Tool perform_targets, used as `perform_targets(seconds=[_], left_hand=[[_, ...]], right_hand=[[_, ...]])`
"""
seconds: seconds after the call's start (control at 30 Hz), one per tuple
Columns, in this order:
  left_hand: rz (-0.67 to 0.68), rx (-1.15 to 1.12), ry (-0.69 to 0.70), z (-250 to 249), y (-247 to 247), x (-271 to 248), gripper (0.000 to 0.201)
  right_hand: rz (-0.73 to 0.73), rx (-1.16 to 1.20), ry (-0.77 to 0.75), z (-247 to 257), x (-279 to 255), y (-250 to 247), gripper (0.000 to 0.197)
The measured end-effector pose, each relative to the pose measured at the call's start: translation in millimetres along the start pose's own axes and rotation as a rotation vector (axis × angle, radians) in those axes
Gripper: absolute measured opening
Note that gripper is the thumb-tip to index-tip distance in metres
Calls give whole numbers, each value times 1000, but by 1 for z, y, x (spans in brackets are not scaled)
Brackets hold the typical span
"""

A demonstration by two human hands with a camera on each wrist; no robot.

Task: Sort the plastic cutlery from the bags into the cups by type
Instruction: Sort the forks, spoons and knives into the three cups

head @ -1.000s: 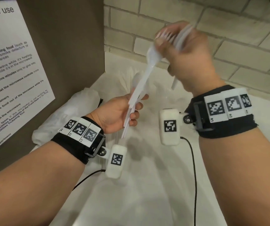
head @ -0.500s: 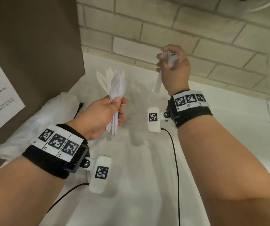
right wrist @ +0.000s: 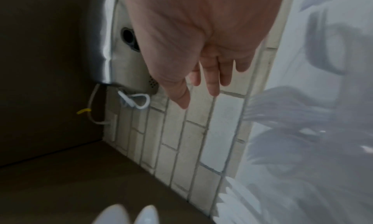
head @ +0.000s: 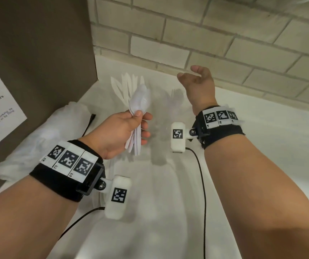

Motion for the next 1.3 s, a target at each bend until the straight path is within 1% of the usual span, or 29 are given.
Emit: perform_targets(seconds=[0.07,0.1,0.13,0.17,0.27,0.3,0.37,0.43,0.47,0.57,0.67,0.77,0.83,0.9,0.97,1.0,1.07,1.1,1.17,1.2,1.23,1.3], left_hand=[[37,-34,-7,1,6,0,31],[49,-42,-8,1,9,0,31],[58,-47,-5,1,11,0,32],[64,-42,-3,1,14,0,32],[85,87,-15,2,23,-1,30],[95,148,-26,3,28,-1,30],[116,262,-48,4,36,-2,31],[143,350,-62,7,45,-3,38],[160,369,-58,7,49,-4,43],[206,402,-37,8,60,-7,53],[254,396,-45,12,70,-10,69],[273,436,-69,19,76,-11,66],[274,446,-99,25,79,-12,65],[247,452,-113,29,79,-13,67],[187,474,-108,31,72,-12,67],[148,540,-102,31,66,-12,64],[50,805,-113,31,48,-13,53],[-11,941,-139,32,37,-15,51],[-124,1150,-210,37,19,-24,60],[-173,1251,-256,40,11,-30,66],[-217,1345,-311,44,2,-35,72],[-296,1469,-420,48,-18,-47,82]], right_hand=[[-28,-62,-120,23,-9,-3,31],[-15,-79,-167,34,-17,-1,22],[30,-93,-187,43,-27,5,16],[102,-115,-177,48,-37,13,18],[371,-276,-21,44,-73,41,44],[440,-322,19,40,-83,47,48],[520,-359,34,37,-98,54,54],[517,-360,-3,36,-105,54,56],[493,-362,-33,36,-105,51,54],[450,-371,-76,34,-110,41,38],[448,-350,-83,30,-118,35,24],[397,-314,-117,26,-121,26,16],[372,-333,-148,24,-122,22,15],[338,-341,-168,22,-121,14,15],[237,-364,-192,27,-115,-5,17],[160,-385,-210,34,-111,-18,17],[-13,-432,-257,52,-102,-51,12],[-102,-470,-294,63,-98,-68,15],[-255,-552,-382,82,-94,-94,26],[-309,-600,-405,86,-91,-102,28],[-348,-662,-399,85,-87,-106,28],[-388,-784,-338,72,-78,-110,27]])
Point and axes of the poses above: each hand's wrist, its own x-axis towards the middle knuckle, its own y-axis out of the palm, z = x × y, the point moved 10 cm from there along x, towards the middle knuckle, and after that the axes turned 8 degrees about z, right-handed, at the moved point
